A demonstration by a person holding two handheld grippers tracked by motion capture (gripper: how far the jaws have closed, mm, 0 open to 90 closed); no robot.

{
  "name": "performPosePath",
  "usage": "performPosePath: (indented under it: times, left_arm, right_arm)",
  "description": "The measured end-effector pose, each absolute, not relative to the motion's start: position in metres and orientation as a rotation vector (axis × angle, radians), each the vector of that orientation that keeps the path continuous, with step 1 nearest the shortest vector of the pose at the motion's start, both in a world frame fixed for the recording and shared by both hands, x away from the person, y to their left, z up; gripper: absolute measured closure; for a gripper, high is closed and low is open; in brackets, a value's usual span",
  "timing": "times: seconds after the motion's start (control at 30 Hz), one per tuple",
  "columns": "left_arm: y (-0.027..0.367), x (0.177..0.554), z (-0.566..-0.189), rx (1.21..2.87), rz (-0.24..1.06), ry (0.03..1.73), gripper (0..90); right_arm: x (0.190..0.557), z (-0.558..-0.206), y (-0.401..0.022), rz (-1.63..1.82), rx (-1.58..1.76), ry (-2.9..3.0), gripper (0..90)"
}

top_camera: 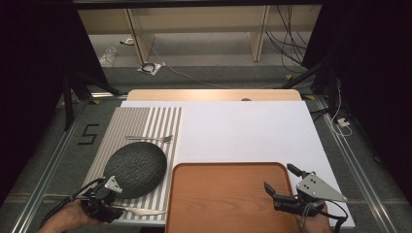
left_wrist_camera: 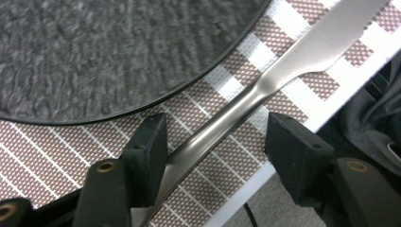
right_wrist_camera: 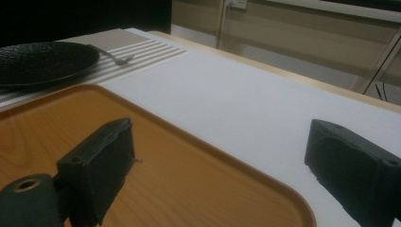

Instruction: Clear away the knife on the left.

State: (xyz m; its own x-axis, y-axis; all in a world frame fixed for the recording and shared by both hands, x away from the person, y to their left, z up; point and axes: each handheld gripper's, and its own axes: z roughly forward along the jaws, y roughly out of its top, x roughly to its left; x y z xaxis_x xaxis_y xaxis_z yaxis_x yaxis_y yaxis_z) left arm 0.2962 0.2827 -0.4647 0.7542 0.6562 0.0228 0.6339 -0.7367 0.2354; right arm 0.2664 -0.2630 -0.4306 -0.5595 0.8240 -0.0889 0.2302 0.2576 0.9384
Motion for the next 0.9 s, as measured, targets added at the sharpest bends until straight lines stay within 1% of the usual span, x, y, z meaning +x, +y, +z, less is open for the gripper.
performPosePath:
  times: [0.07,0.23,0.27,0.33,0.4,0.43,0.5,0.73,0.83,0.9]
  left_arm:
    - [0.278,0.296,-0.464,2.772,0.155,0.984,46.1]
    - [0.275,0.299,-0.463,2.779,0.122,0.996,48.4]
    - [0.273,0.299,-0.463,2.79,0.123,0.982,53.0]
    - [0.271,0.299,-0.462,2.798,0.117,1.01,53.9]
    - [0.271,0.3,-0.462,2.804,0.112,1.015,57.4]
    - [0.27,0.299,-0.462,2.815,0.108,1.0,57.4]
    - [0.269,0.299,-0.462,2.825,0.104,0.981,61.4]
    - [0.268,0.298,-0.461,2.851,0.098,0.937,67.0]
    - [0.265,0.299,-0.461,2.895,0.085,0.883,69.4]
    - [0.261,0.301,-0.461,2.909,0.092,0.893,71.3]
  right_arm:
    - [0.267,-0.431,-0.263,1.308,0.956,1.943,10.1]
    - [0.267,-0.432,-0.262,1.314,0.949,1.939,10.1]
    - [0.267,-0.432,-0.262,1.318,0.952,1.937,10.1]
    - [0.267,-0.431,-0.263,1.315,0.953,1.94,10.1]
    - [0.267,-0.432,-0.263,1.314,0.953,1.94,10.4]
    - [0.268,-0.432,-0.263,1.316,0.952,1.937,10.4]
    - [0.267,-0.432,-0.263,1.309,0.95,1.943,10.4]
    - [0.267,-0.432,-0.262,1.306,0.952,1.945,10.5]
    - [0.267,-0.431,-0.262,1.312,0.948,1.938,11.4]
    - [0.265,-0.43,-0.261,1.3,0.946,1.949,11.4]
